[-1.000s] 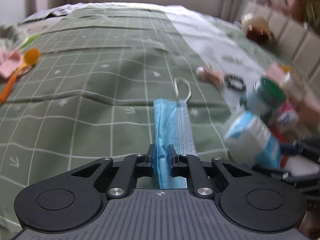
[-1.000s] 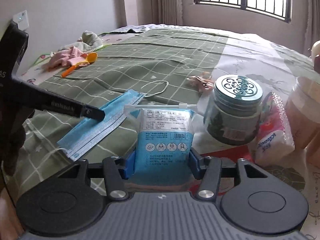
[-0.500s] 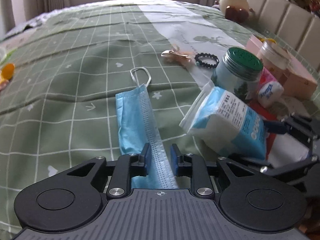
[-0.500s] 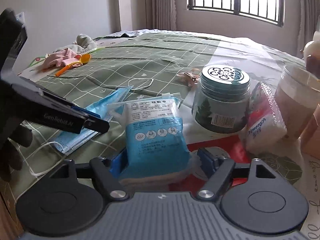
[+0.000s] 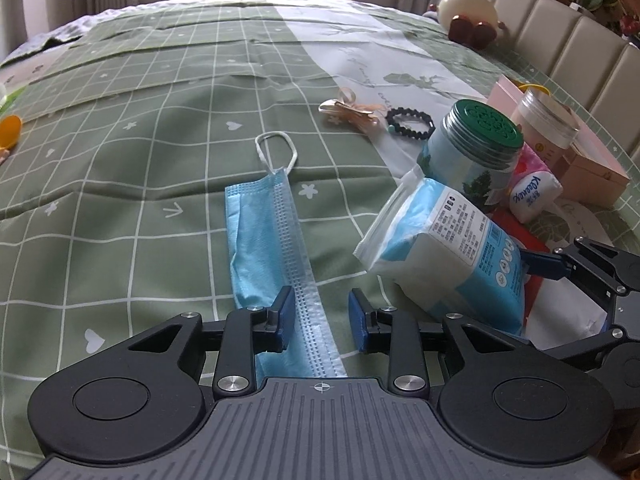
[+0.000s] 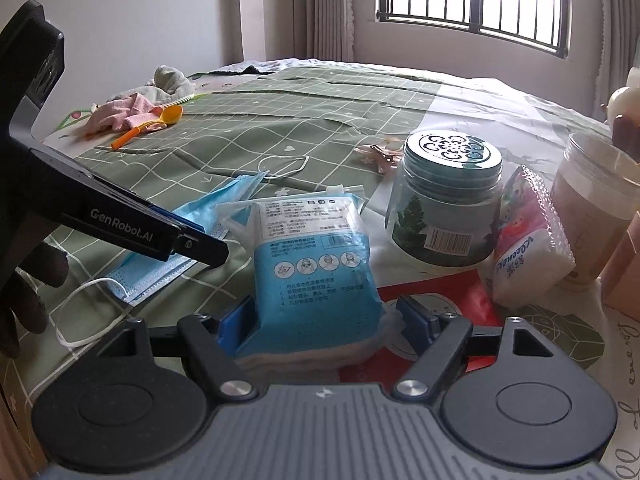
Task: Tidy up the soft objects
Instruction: 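Regrip the blue mask by its edge with the left gripper while the right gripper holds the tissue packet, then carry the mask and tissue packet into the pink box, open both grippers, then grasp the pink ribbon clip with the left gripper while the right gripper grasps the black hair tie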
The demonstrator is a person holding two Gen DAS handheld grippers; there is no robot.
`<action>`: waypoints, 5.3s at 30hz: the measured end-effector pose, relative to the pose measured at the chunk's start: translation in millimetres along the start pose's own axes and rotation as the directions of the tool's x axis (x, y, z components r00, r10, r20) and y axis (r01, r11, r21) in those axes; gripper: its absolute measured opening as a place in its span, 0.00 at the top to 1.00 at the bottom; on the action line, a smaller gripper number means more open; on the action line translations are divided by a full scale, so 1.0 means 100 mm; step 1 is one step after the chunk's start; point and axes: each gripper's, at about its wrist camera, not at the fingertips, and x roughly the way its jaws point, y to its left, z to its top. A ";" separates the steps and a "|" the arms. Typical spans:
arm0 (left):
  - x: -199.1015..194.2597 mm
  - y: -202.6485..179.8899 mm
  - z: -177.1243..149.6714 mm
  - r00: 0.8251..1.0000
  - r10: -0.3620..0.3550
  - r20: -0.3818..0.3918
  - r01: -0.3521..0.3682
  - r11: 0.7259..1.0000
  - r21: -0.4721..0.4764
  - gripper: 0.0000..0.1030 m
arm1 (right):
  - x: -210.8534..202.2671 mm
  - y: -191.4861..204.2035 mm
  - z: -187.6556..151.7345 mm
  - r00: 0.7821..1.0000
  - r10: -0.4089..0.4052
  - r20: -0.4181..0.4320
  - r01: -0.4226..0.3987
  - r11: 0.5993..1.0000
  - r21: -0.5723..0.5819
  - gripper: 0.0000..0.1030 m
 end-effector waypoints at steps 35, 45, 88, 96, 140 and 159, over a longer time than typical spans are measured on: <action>0.06 0.01 0.00 0.994 0.080 0.071 -0.082 0.996 0.026 0.59 | 0.00 -0.03 -0.01 1.000 0.022 0.003 -0.022 1.000 0.003 0.20; -0.10 -0.07 -0.05 0.969 0.205 0.137 -0.220 0.970 0.105 0.59 | 0.00 -0.05 -0.02 1.000 0.029 0.003 -0.029 1.000 0.004 0.19; -0.44 0.35 -0.11 0.967 0.088 0.238 -0.066 0.993 -0.100 0.85 | 0.06 0.06 0.58 0.997 0.054 -0.061 -0.058 0.996 -0.066 0.51; -0.80 -0.18 0.68 0.925 0.019 0.378 -0.025 1.000 0.011 0.85 | -0.97 -0.92 1.46 0.976 0.051 0.212 -0.064 0.996 0.055 0.51; 0.43 -2.63 1.88 0.898 -0.321 0.299 0.285 0.945 0.160 0.74 | -0.69 -3.74 0.54 0.984 -0.152 -0.097 0.180 0.866 0.466 0.37; 0.03 -0.75 0.29 0.967 -0.128 0.220 0.162 0.976 -0.143 0.74 | -0.76 -1.38 0.09 0.996 -0.088 -0.004 0.088 0.996 0.022 0.25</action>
